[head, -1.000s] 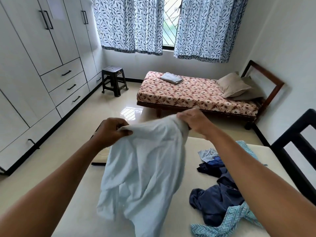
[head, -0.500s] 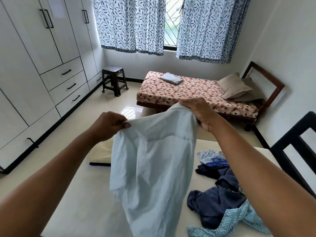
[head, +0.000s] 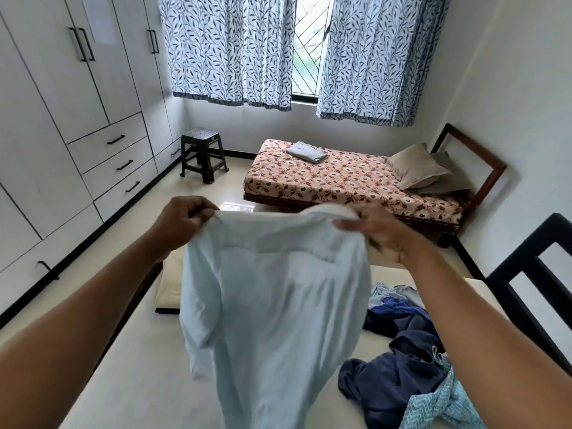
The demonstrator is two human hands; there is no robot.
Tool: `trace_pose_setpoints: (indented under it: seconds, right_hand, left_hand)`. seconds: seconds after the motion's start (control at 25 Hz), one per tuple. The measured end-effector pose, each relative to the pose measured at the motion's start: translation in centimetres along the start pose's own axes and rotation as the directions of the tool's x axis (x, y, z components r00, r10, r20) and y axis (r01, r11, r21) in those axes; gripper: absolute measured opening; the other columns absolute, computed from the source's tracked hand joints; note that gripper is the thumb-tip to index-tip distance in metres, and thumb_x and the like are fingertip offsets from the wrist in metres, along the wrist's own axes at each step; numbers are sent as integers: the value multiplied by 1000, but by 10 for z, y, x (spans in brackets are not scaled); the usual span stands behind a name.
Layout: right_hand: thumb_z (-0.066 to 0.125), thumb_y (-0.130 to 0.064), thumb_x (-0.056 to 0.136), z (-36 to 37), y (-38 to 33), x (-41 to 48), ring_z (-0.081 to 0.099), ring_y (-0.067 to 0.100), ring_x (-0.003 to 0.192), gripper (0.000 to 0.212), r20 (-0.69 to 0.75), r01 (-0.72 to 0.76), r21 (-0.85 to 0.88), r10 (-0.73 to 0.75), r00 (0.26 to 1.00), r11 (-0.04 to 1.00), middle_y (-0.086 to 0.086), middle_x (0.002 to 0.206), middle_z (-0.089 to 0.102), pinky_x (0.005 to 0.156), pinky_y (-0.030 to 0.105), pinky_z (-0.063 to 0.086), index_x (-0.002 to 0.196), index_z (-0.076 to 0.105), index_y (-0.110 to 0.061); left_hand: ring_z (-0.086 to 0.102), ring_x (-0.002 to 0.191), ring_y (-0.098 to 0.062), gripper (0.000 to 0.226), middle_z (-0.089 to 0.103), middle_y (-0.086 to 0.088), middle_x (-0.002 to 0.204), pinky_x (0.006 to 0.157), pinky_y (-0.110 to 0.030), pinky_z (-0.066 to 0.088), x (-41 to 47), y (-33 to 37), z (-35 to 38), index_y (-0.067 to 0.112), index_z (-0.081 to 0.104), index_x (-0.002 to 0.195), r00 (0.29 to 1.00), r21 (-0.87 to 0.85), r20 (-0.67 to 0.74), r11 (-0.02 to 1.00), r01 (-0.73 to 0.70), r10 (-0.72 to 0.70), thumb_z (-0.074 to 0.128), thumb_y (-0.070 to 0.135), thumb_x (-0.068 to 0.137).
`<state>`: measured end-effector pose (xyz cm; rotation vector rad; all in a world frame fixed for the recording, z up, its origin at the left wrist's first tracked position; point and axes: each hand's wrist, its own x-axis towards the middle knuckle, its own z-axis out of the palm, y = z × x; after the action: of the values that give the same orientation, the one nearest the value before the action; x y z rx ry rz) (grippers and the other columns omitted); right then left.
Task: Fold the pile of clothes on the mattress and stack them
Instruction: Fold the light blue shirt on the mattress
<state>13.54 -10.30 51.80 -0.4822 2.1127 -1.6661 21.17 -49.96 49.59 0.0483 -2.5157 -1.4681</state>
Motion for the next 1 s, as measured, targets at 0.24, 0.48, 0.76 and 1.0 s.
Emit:
trace_pose_setpoints:
  seconds: [0.24, 0.48, 0.76, 1.0]
  right_hand:
    - [91, -48, 71, -5, 19, -4, 70, 25, 92, 71, 222, -144, -345, 230, 948, 927, 13, 101, 73, 99, 52, 57, 109, 69, 8]
    - [89, -38, 77, 18, -2, 23, 70, 21, 85, 44, 141, -19, 304, -26, 990, 952, 10, 102, 75, 81, 35, 60, 106, 79, -6]
    - [76, -29, 95, 99, -54, 62, 45, 5, 57, 32, 2, 187, -385, -202, 979, 904, -9, 62, 53, 57, 22, 39, 66, 66, -19]
    - [71, -39, 83, 106, -11, 66, 72, 22, 86, 19, -440, 272, -120, -297, 848, 955, -1, 91, 77, 84, 51, 60, 92, 76, -24]
  left_hand:
    - [59, 71, -16, 10, 70, -4, 78, 67, -27, 50, 16, -5, -23, 15, 76, 85, 986, 105, -165, 994, -20, 37, 73, 15, 95]
    - [56, 75, -24, 13, 68, -13, 81, 70, -35, 46, 38, -31, -18, 27, 70, 91, 962, -88, -249, 992, 89, -109, 66, 18, 100]
    - [60, 70, -16, 45, 65, -17, 77, 64, -29, 50, 21, 47, 20, 26, 58, 140, 879, -144, 460, 987, -69, 128, 72, 21, 97]
    - [53, 51, 10, 12, 61, 25, 57, 51, -5, 37, 36, 62, 36, 5, 63, 92, 969, -48, 174, 984, -171, 177, 67, -6, 94]
